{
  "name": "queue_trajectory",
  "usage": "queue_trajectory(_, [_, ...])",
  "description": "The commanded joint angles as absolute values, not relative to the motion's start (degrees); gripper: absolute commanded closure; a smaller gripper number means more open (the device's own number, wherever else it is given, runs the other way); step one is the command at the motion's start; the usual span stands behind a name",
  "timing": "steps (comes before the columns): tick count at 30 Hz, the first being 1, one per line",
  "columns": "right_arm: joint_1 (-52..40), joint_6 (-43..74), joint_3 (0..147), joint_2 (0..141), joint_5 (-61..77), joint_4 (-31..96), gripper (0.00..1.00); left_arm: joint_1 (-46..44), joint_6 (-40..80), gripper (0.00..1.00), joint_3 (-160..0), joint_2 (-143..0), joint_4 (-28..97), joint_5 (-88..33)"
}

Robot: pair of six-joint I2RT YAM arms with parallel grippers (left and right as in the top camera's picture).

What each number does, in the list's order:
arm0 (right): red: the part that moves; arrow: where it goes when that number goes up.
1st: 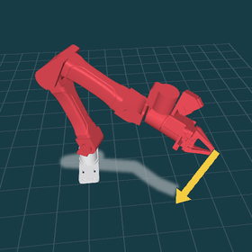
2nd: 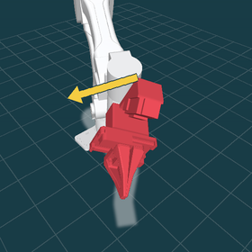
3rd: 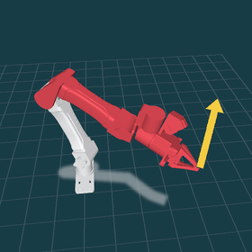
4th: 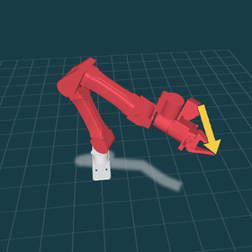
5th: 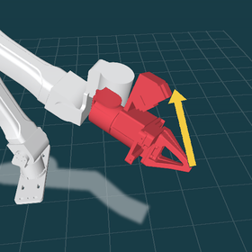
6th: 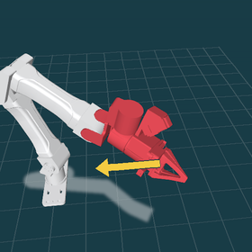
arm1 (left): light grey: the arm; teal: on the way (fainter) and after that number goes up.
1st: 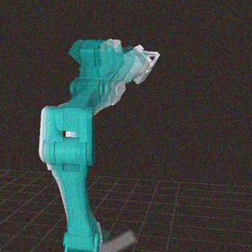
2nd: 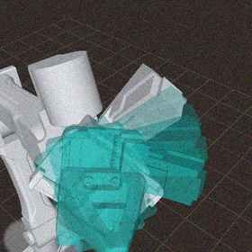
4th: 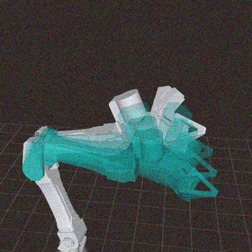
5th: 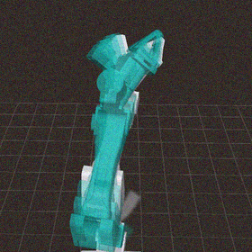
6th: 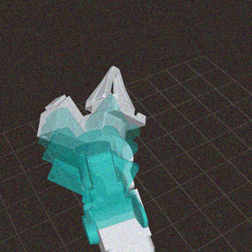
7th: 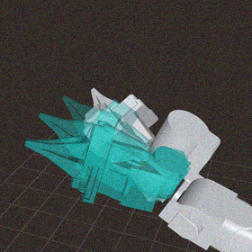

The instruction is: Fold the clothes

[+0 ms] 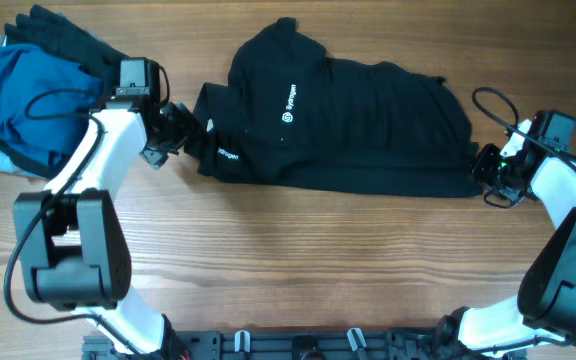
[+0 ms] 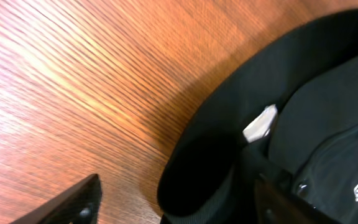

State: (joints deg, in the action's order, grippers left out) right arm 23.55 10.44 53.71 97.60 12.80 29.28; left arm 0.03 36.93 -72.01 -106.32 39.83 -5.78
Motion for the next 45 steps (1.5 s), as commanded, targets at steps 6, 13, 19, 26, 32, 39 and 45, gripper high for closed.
queue_trajectory(6, [23.5, 10.5, 52.9, 97.7, 13.8, 29.7, 0.58, -0.1, 36.5, 0.37, -72.0, -113.3, 39.3, -12.7])
queue_trajectory(13, [23.5, 12.9, 52.8, 97.7, 5.2, 33.2, 0.96, -0.1, 36.4, 0.94, -72.0, -113.7, 39.4, -11.9])
queue_trajectory(19, [23.5, 15.2, 52.8, 97.7, -0.2, 38.0, 0.96, -0.1, 36.5, 0.96, -72.0, -113.7, 45.1, -5.7])
queue_trajectory(26, [26.4, 18.2, 52.8, 97.4, -6.0, 45.7, 0.96, 0.0, 36.5, 0.96, -72.0, -111.4, 58.8, 3.7])
queue_trajectory(32, [26.9, 18.2, 52.9, 95.4, -5.6, 47.3, 0.96, 1.8, 37.8, 0.96, -72.0, -106.9, 62.8, 6.1])
queue_trajectory(39, [26.9, 15.3, 56.1, 90.8, 3.1, 49.5, 0.78, 2.1, 37.7, 0.7, -72.0, -104.1, 63.0, 5.5])
queue_trajectory(45, [26.9, 15.0, 60.1, 88.2, 5.0, 53.5, 0.69, 1.6, 37.5, 0.53, -73.0, -92.6, 62.8, 1.7])
